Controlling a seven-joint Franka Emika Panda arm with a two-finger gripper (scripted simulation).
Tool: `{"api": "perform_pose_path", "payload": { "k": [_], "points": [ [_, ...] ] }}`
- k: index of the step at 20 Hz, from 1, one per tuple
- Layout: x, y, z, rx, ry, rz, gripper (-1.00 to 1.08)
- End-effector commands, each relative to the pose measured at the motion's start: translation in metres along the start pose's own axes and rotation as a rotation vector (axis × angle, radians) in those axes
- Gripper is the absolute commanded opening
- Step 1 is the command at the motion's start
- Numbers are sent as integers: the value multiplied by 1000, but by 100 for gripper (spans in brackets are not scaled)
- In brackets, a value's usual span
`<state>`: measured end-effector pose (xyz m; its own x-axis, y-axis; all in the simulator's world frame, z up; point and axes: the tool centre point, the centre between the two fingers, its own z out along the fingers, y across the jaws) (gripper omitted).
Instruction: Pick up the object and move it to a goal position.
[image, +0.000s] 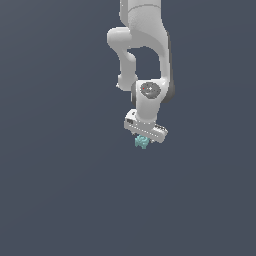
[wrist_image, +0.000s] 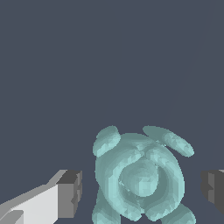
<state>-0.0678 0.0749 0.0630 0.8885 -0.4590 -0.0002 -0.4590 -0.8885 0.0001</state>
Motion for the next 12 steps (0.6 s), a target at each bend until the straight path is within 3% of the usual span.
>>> {"api": "perform_pose_path", "payload": {
  "k": [1,7,8,12],
  "points": [
    [0,0,11,0,0,1,100],
    [0,0,21,0,0,2,100],
    [0,0,21,0,0,2,-100],
    [0,0,21,0,0,2,-100]
  ]
}}
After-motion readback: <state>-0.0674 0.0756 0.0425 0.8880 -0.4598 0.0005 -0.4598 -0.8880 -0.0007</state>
